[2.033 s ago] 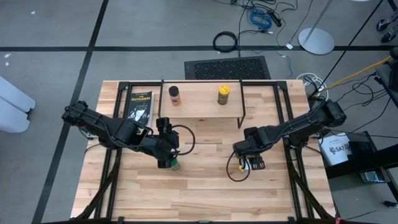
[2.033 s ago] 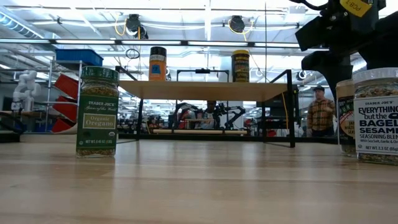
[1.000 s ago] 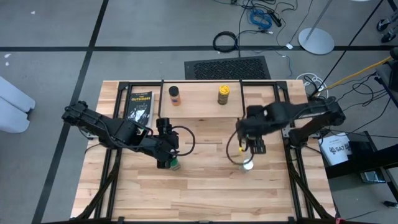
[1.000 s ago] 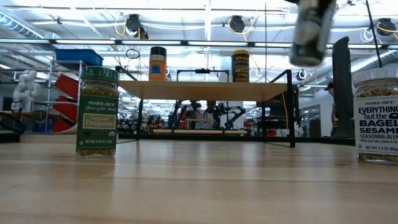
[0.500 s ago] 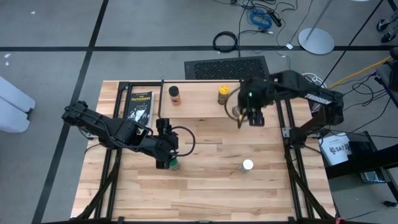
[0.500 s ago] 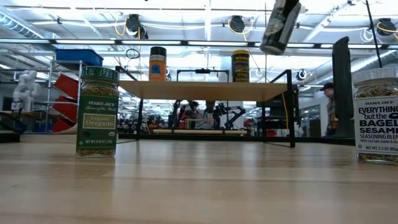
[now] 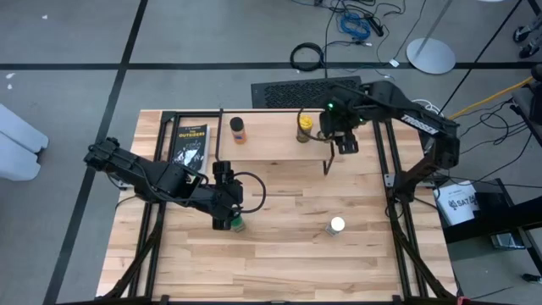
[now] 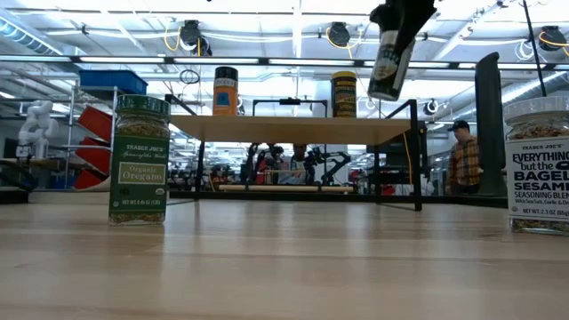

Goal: Shelf spices
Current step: Put the brown seasoning bottle on the shelf

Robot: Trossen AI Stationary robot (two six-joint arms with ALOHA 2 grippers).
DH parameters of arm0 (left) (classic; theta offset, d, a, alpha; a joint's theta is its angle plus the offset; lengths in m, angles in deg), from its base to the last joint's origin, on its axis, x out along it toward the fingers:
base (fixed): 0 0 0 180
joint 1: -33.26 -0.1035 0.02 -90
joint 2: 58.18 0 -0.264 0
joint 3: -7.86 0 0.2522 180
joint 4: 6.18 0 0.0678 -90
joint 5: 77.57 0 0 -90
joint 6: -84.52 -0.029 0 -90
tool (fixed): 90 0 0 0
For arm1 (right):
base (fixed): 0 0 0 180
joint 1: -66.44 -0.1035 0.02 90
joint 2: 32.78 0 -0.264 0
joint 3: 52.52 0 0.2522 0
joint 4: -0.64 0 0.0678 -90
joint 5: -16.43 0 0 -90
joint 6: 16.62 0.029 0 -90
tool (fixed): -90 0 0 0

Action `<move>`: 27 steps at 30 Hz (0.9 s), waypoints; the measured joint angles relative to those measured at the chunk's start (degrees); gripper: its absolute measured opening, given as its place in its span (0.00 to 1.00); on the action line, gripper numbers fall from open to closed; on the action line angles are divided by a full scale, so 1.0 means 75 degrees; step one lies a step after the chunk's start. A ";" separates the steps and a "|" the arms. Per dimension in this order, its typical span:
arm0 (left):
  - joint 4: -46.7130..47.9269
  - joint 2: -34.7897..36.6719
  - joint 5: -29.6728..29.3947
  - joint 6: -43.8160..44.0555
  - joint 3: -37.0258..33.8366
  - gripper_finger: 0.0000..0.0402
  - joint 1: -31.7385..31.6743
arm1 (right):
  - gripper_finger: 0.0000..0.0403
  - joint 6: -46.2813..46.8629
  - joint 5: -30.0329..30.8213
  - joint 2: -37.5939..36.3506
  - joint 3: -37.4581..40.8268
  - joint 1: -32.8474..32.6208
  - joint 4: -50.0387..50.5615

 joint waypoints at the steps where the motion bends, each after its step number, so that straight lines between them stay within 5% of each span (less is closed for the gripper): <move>1: -0.0004 0.0000 0.0000 0.0026 0.0000 0.84 0.0001 | 0.67 -0.0123 0.0005 0.0032 0.0000 0.0063 -0.0022; 27: -0.0031 0.0000 -0.0006 0.0020 0.0000 0.84 0.0001 | 0.68 -0.1736 -0.0048 0.1003 0.0000 0.0422 -0.0378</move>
